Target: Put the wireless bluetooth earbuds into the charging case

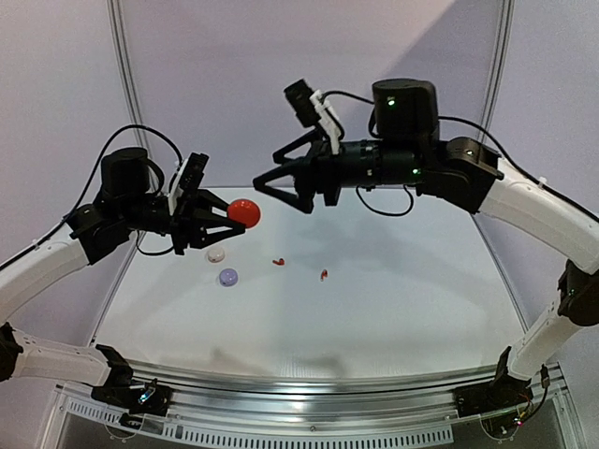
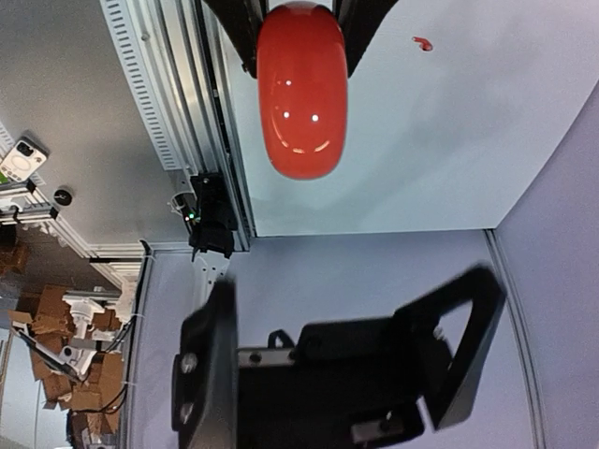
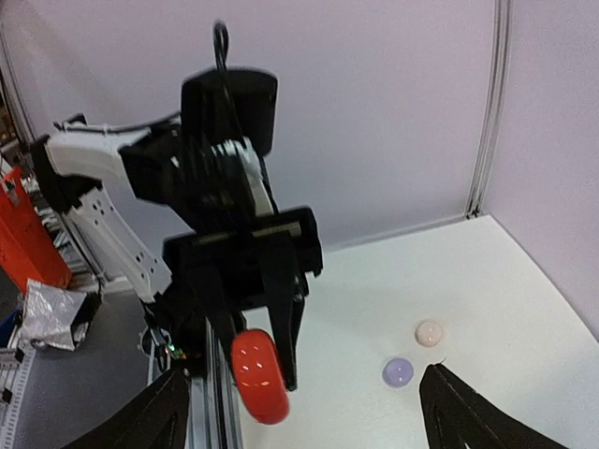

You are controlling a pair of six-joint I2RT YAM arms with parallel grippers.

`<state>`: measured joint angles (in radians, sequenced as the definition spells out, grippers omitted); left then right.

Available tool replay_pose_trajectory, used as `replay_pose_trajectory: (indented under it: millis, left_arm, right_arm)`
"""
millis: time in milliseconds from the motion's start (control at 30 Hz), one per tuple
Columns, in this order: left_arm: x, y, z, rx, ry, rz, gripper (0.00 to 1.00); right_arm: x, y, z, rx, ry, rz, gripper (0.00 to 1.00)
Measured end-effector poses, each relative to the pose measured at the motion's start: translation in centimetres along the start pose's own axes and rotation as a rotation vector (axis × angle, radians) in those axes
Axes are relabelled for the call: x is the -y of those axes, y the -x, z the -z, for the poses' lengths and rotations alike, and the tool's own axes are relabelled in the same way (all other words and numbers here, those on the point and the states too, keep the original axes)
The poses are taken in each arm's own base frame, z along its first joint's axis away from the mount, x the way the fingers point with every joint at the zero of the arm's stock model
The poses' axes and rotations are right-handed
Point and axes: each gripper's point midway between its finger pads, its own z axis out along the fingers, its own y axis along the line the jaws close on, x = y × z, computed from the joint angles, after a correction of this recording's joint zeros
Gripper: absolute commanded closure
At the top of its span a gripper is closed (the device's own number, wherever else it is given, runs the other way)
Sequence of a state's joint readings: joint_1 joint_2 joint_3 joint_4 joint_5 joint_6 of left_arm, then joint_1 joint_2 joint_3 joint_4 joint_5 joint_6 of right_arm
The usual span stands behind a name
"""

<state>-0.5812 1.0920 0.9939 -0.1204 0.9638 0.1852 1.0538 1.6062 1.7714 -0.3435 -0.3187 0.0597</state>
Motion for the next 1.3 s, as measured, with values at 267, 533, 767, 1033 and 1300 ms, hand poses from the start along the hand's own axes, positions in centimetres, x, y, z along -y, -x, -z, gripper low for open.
replay_pose_trajectory:
  millis: [267,533,767,1033,1300]
  left_arm:
    - [1.2,-1.3,0.5,-0.051,-0.025,0.001,1.00]
    - [1.2,-2.1,0.6,-0.084,-0.012,-0.010,1.00]
    - [1.2,-2.2,0.6,-0.087,-0.011,-0.014,1.00]
    - [1.3,-2.4,0.7,-0.094,-0.015,0.014,1.00]
    - [0.4,-2.8,1.2,-0.064,0.071,0.061,0.19]
  right_arm:
    - [-0.6,-5.5,-4.0,-0.192,0.081,0.036,0.47]
    - [-1.9,-6.0,-4.4,-0.232,0.162,0.031,0.62]
    - [-2.3,-7.4,-4.7,-0.278,0.198,0.007,0.70]
    - [-2.4,-7.9,-5.0,-0.301,0.212,0.022,0.94]
    - [-2.3,-7.2,-5.4,-0.254,0.207,0.016,1.00]
